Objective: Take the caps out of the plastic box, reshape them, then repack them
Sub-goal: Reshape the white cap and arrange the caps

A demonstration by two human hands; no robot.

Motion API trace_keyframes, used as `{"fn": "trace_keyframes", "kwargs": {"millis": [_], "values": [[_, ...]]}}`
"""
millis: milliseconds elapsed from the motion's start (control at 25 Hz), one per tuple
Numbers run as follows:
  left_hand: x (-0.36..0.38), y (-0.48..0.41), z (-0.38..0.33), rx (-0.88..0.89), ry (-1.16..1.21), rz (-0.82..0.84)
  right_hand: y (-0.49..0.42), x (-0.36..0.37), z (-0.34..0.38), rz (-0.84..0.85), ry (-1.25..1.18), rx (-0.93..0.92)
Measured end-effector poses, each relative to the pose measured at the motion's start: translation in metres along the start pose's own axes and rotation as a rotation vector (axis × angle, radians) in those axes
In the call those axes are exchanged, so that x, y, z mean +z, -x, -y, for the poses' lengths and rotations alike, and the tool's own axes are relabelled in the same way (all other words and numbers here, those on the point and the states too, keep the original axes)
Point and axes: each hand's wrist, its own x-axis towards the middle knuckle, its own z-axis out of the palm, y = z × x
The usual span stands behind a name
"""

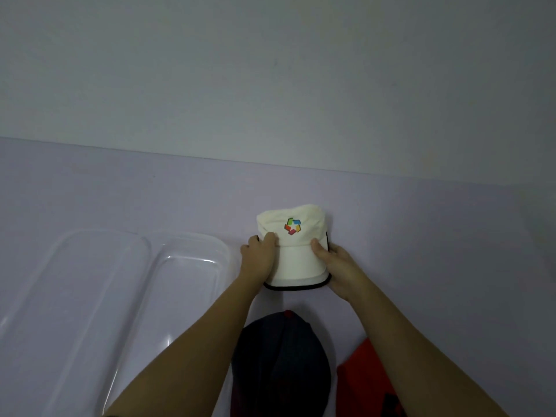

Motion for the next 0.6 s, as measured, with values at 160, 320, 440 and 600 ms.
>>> {"fn": "trace_keyframes", "kwargs": {"millis": [160,320,440,600], "values": [[0.005,-0.002,0.004,0.148,-0.349,-0.127,0.001,-0.005,-0.007,-0.292,0.62,-0.189],[-0.002,0.007,-0.011,0.363,-0.356,-0.231,0.005,-0.015,0.005,-0.334,0.86,-0.334],[-0.034,-0.001,-0.038,0.532,-0.415,-0.29,0.0,-0.028,0.028,-0.262,0.815,-0.606],[-0.071,-0.024,-0.059,0.674,-0.831,0.106,-0.005,-0.029,0.045,-0.055,0.967,-0.636]]}}
